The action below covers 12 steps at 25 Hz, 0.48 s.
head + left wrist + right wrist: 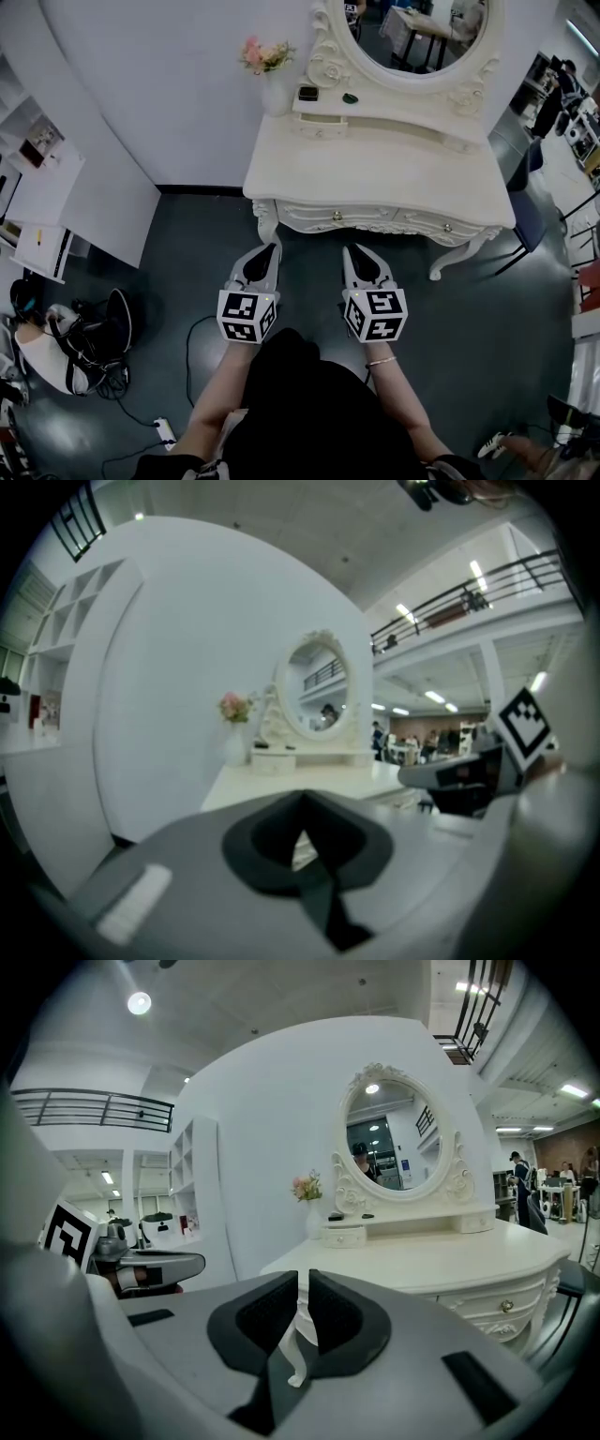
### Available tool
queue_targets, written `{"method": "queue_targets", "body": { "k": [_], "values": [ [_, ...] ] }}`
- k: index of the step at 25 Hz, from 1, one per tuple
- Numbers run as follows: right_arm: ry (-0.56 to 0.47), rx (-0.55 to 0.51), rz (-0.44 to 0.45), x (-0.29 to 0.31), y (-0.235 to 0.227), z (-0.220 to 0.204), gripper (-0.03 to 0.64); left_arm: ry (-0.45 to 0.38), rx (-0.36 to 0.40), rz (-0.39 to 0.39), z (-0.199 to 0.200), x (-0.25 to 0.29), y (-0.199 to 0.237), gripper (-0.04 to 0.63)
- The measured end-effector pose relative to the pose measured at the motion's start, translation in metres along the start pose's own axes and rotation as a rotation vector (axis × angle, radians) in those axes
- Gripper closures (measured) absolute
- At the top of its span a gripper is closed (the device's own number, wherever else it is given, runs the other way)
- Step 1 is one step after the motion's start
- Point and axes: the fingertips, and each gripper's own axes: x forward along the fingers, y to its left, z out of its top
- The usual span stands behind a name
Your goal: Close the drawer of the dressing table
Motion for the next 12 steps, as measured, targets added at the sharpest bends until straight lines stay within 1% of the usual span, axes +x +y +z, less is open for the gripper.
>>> {"method": "queue_targets", "body": {
  "k": [2,5,12],
  "values": [
    [0.004,0.007,0.012,0.005,0.001,0.001,0.607,0.005,-0.003,0.000,-0.001,0.003,0.000,0.589],
    [0.015,0.021,0.031,0.016,0.001,0.001,0.544,0.013,-0.003,-0.001,-0.001,0.010,0.003,0.589],
    [0.047,0.028,0.048,0.050,0.000,-0.002,0.492,0.034,0.001,-0.001,-0.003,0.035,0.026,0.589]
  ]
}}
